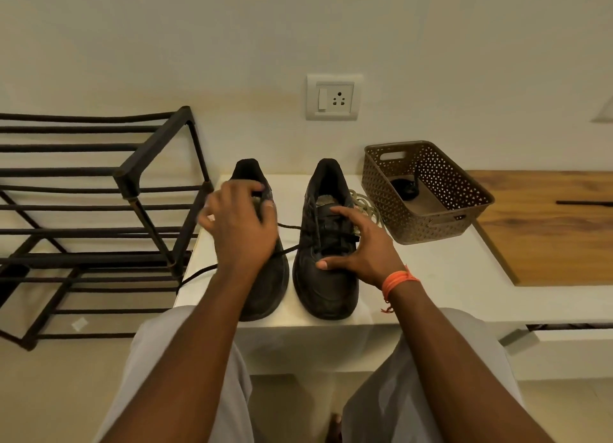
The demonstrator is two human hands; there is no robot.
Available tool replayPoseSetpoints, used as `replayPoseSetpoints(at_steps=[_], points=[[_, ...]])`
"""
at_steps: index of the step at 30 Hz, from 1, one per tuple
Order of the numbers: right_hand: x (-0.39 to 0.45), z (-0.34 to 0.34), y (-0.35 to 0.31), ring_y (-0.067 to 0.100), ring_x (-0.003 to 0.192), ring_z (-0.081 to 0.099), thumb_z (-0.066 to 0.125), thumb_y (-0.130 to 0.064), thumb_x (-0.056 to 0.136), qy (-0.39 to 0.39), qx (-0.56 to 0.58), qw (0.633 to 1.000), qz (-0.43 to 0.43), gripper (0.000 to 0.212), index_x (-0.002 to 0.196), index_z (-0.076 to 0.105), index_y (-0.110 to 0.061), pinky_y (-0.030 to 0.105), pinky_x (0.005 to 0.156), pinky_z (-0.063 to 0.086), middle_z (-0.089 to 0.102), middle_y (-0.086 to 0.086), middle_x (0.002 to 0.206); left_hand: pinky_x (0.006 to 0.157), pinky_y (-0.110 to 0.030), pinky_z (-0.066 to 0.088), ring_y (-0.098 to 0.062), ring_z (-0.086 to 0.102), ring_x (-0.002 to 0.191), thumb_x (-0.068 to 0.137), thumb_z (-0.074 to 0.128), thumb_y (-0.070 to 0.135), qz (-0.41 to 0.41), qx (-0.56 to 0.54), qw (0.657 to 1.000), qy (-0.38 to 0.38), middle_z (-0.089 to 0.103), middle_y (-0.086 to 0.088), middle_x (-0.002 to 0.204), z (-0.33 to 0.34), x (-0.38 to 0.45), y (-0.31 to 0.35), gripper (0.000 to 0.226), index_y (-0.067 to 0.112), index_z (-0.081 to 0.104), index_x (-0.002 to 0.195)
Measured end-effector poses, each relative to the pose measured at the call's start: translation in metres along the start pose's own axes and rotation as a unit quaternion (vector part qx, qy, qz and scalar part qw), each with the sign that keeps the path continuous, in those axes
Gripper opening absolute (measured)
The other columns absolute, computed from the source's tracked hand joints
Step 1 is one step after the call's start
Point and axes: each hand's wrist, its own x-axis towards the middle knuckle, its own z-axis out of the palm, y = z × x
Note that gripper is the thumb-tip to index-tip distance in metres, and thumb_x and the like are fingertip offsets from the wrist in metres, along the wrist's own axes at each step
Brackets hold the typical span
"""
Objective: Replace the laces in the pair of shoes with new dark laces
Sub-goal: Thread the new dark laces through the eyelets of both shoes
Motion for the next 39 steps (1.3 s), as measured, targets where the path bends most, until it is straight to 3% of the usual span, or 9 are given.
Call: replayPoseSetpoints(at_steps=[3, 6, 13, 21, 24, 28, 33, 36, 39], points=[[-0.001, -0.001, 0.0, 0.025, 0.132, 0.043, 0.092, -0.039, 0.055, -0.007, 0.016, 1.0, -0.005, 0.093, 0.135, 0.044, -0.041, 0.049, 0.109, 0.04, 0.045, -0.001, 0.145, 0.109, -0.045, 0.014, -0.021, 0.027, 0.135, 0.096, 0.046, 0.045, 0.116, 0.142, 0.972, -0.146, 0.042, 0.002, 0.14, 0.019, -0.01, 0.009, 0.032, 0.031, 0.058, 0.122], [0.001, -0.003, 0.0, 0.024, 0.131, 0.044, 0.092, -0.035, 0.055, -0.009, 0.02, 1.0, -0.013, 0.094, 0.136, 0.045, -0.037, 0.045, 0.109, 0.041, 0.047, -0.002, 0.142, 0.113, -0.05, 0.008, -0.021, 0.027, 0.136, 0.098, 0.041, 0.047, 0.123, 0.183, 0.954, -0.201, 0.045, 0.003, 0.14, 0.031, -0.014, 0.013, 0.033, 0.033, 0.06, 0.121], [0.008, -0.005, 0.004, 0.022, 0.132, 0.043, 0.092, -0.042, 0.05, -0.016, 0.022, 0.999, -0.017, 0.096, 0.134, 0.046, -0.046, 0.048, 0.11, 0.039, 0.046, -0.003, 0.144, 0.107, -0.045, 0.014, -0.019, 0.038, 0.125, 0.093, 0.058, 0.036, -0.066, -0.004, 0.998, 0.023, 0.05, 0.002, 0.123, 0.015, -0.006, 0.005, 0.015, 0.025, 0.067, 0.096], [0.015, -0.011, 0.008, 0.022, 0.131, 0.042, 0.093, -0.027, 0.055, -0.043, 0.027, 0.999, -0.02, 0.096, 0.137, 0.045, -0.039, 0.041, 0.111, 0.037, 0.044, 0.0, 0.145, 0.096, -0.038, 0.033, -0.022, 0.049, 0.111, 0.085, 0.069, 0.027, 0.046, 0.019, 0.999, -0.001, 0.054, -0.003, 0.116, 0.005, -0.012, 0.014, 0.027, 0.022, 0.056, 0.109], [0.015, -0.013, 0.008, 0.023, 0.133, 0.041, 0.092, -0.024, 0.058, -0.048, 0.021, 0.999, -0.008, 0.097, 0.14, 0.043, -0.037, 0.041, 0.111, 0.035, 0.043, 0.0, 0.147, 0.089, -0.037, 0.048, -0.017, 0.059, 0.086, 0.088, 0.065, 0.038, 0.038, 0.018, 0.99, -0.131, 0.061, 0.003, 0.093, 0.002, -0.015, 0.015, 0.026, 0.025, 0.052, 0.106], [0.008, -0.014, -0.001, 0.025, 0.135, 0.037, 0.089, -0.019, 0.062, -0.036, -0.016, 0.999, -0.004, 0.097, 0.144, 0.038, -0.032, 0.036, 0.112, 0.03, 0.037, 0.003, 0.149, 0.086, -0.036, 0.048, -0.019, 0.06, 0.095, 0.089, 0.06, 0.048, 0.023, 0.124, 0.95, -0.284, 0.064, -0.001, 0.103, 0.006, -0.021, 0.016, 0.043, 0.025, 0.046, 0.123], [-0.016, -0.014, -0.012, 0.012, 0.094, 0.056, 0.085, -0.022, 0.07, 0.053, 0.014, 0.998, 0.019, 0.051, 0.113, 0.059, -0.021, 0.026, 0.081, 0.05, 0.059, 0.001, 0.11, 0.078, -0.031, 0.054, -0.006, 0.065, 0.066, 0.095, 0.056, 0.035, -0.003, -0.1, 0.926, -0.364, 0.068, 0.004, 0.067, -0.014, -0.012, 0.026, 0.02, 0.027, 0.052, 0.113], [-0.023, -0.021, -0.013, 0.015, 0.062, 0.062, 0.077, -0.014, 0.08, -0.075, 0.107, 0.988, 0.08, 0.026, 0.098, 0.059, -0.012, 0.024, 0.057, 0.049, 0.071, 0.008, 0.081, 0.075, -0.019, 0.05, -0.001, 0.063, 0.056, 0.099, 0.05, 0.024, -0.011, -0.239, 0.83, -0.504, 0.068, 0.002, 0.063, -0.029, -0.012, 0.026, 0.019, 0.021, 0.057, 0.116], [-0.023, -0.027, -0.017, 0.03, 0.08, 0.071, 0.069, 0.004, 0.082, -0.293, 0.297, 0.9, 0.124, 0.047, 0.12, 0.042, -0.005, 0.028, 0.058, 0.056, 0.072, 0.017, 0.105, 0.061, -0.013, 0.046, 0.0, 0.057, 0.06, 0.099, 0.046, 0.008, 0.02, -0.366, 0.805, -0.466, 0.071, -0.001, 0.085, -0.034, -0.005, 0.024, 0.03, 0.016, 0.055, 0.126]])
